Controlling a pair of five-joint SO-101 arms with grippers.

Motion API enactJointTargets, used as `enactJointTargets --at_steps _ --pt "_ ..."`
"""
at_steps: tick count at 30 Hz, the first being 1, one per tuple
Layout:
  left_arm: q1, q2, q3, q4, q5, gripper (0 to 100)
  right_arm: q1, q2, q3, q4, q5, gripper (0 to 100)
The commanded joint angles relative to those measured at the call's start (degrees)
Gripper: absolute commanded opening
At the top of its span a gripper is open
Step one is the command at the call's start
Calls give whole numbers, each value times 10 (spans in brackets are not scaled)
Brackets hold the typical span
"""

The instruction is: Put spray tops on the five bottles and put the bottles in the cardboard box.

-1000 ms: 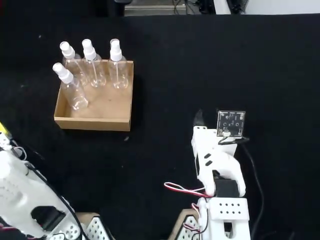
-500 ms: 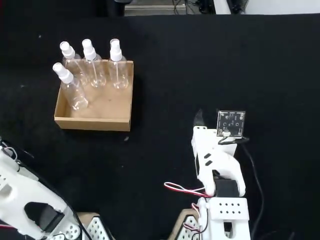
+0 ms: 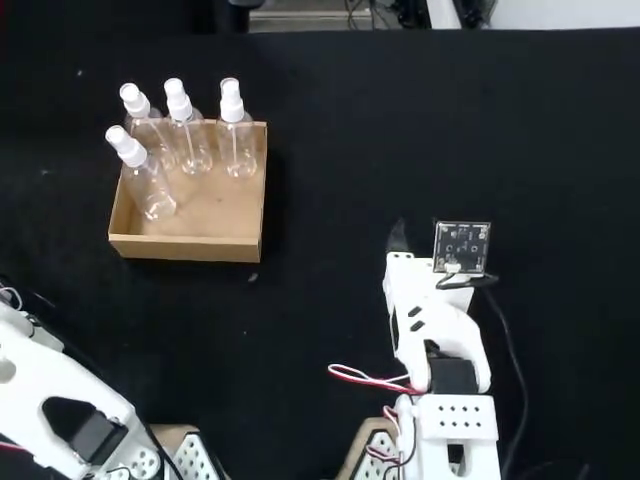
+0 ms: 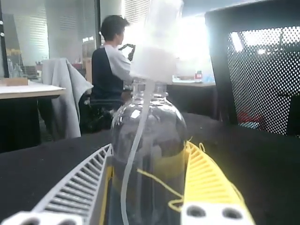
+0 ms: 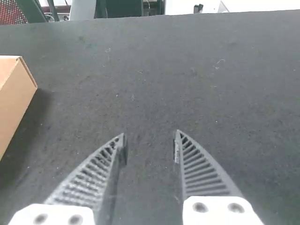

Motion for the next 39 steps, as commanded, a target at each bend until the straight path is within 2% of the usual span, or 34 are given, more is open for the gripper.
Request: enactJointTargets --at_steps 1,7,15,17,22,24,35,39 --pt "-8 33 -81 -18 2 30 -6 -13 0 3 2 141" --pt "-21 69 -158 -19 2 33 -6 -13 0 3 2 141" --pt "-15 100 -129 -19 2 41 -6 -13 0 2 2 141" --pt "-15 99 -123 -18 2 97 -6 -13 0 2 2 141" --pt "-16 104 -123 -18 5 353 -6 -13 0 2 2 141" --pt "-18 105 -123 -18 6 411 -6 -13 0 2 2 141" --pt "-22 99 -121 -18 3 411 -6 -14 0 2 2 141" --pt "-33 58 -73 -20 7 408 -6 -15 0 2 2 141"
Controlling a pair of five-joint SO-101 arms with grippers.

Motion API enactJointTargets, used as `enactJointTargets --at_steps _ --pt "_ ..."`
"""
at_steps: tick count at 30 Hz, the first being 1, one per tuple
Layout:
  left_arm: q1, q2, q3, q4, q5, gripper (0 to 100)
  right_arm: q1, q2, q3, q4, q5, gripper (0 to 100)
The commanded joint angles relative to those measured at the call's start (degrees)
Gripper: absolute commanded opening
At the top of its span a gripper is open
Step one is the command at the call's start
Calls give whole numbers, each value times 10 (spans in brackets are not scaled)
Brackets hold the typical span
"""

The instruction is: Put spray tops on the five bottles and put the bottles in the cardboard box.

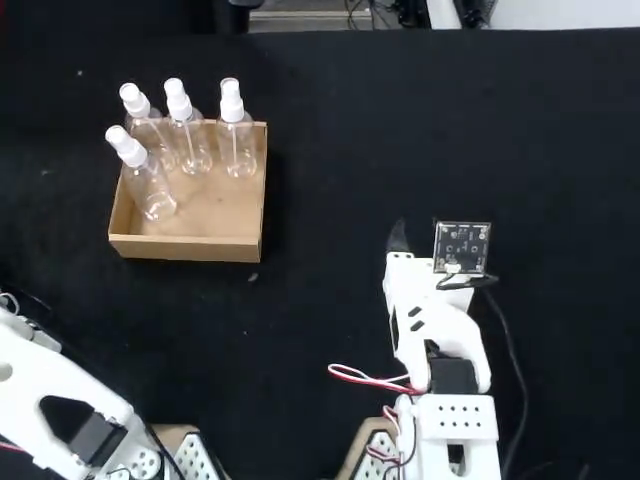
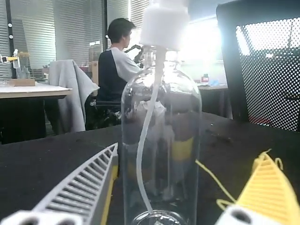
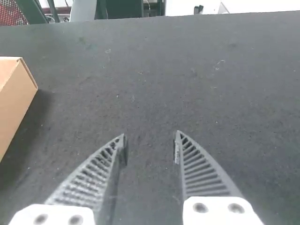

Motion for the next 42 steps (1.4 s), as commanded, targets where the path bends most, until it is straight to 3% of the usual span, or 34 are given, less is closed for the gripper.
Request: enactJointTargets --at_steps 1,10,21,33,42 --pt "-15 -75 70 -17 8 407 -6 -15 0 1 2 141" --pt "2 -430 433 -15 27 407 -6 -15 0 1 2 141" --pt "9 -805 693 -14 27 407 -6 -17 0 2 2 141" --pt "2 -1076 695 -13 24 407 -6 -17 0 2 2 141" --pt "-19 -1121 696 -13 23 407 -6 -17 0 2 2 141"
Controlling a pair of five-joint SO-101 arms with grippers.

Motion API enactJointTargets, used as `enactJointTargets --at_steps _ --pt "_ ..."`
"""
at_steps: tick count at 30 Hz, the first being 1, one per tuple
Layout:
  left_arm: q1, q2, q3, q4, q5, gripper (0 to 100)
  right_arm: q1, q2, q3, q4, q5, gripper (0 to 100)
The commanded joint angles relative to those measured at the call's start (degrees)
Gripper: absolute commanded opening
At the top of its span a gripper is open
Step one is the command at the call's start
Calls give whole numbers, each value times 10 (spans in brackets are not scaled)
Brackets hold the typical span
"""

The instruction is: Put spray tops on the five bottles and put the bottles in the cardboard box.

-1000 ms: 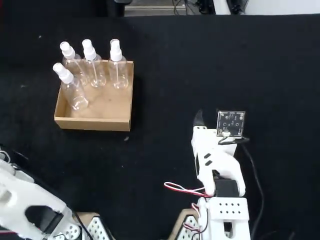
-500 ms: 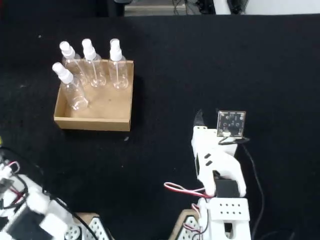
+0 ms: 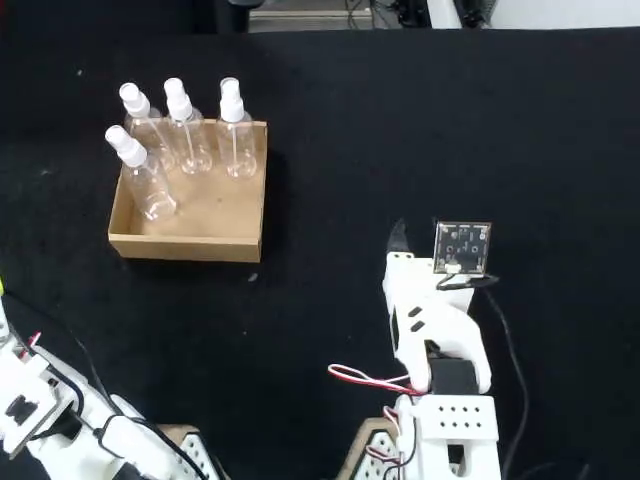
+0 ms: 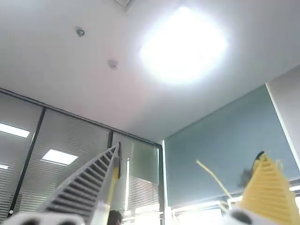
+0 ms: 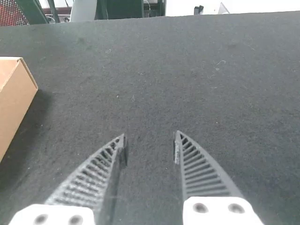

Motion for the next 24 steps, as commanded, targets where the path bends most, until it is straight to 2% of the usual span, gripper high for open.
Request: enactJointTargets --at_steps 1,5,11,13,17,20,24 --pt "-32 -13 12 -20 4 407 -6 -17 0 2 2 141" --pt "-54 -64 13 -20 6 407 -6 -17 0 2 2 141" --pt "-50 -223 20 -17 6 407 -6 -16 0 2 2 141" --pt "-44 -267 23 25 6 407 -6 -15 0 2 2 141" --pt "-38 -331 24 215 6 407 -6 -15 0 2 2 141" --pt "-39 -366 24 436 5 407 -6 -15 0 2 2 141" --pt "-38 -414 24 685 6 407 -6 -16 0 2 2 141"
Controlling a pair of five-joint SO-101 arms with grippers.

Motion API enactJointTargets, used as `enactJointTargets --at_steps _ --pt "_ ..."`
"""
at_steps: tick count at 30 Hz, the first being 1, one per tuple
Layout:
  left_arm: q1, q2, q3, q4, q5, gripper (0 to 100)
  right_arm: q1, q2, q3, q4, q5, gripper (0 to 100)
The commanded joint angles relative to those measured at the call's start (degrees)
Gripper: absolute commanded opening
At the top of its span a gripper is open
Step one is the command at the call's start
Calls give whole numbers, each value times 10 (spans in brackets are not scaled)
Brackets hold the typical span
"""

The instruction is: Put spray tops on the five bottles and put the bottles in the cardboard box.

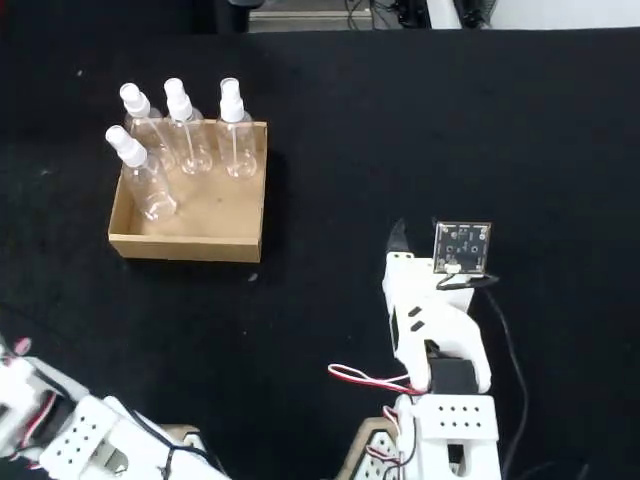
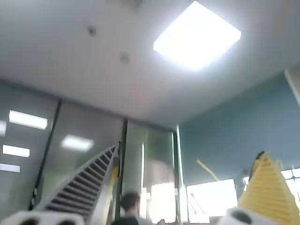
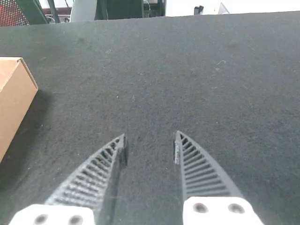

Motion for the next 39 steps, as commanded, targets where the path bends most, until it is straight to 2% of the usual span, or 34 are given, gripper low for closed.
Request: enactJointTargets --at_steps 1,9,11,13,19,22,24,29,32,36,39 --pt "3 -57 9 325 6 407 -6 -16 0 2 2 141" --pt "0 -144 7 751 2 409 -6 -16 0 2 2 141" --pt "2 -164 6 833 2 408 -6 -16 0 2 2 141" --pt "20 -179 5 879 5 407 -6 -16 0 2 2 141" --pt "16 -180 2 877 4 406 -6 -17 0 2 2 141" --pt "11 -180 -3 788 -5 406 -6 -17 0 2 2 141" --pt "11 -175 -41 746 -41 406 -6 -17 0 2 2 141" --pt "40 -162 -211 766 -62 406 -6 -17 0 2 2 141" --pt "66 -91 -331 768 -62 406 -7 -17 0 2 2 141" --pt "76 85 -495 770 -87 406 -7 -17 0 2 2 141" --pt "68 203 -571 771 -87 406 -7 -17 0 2 2 141"
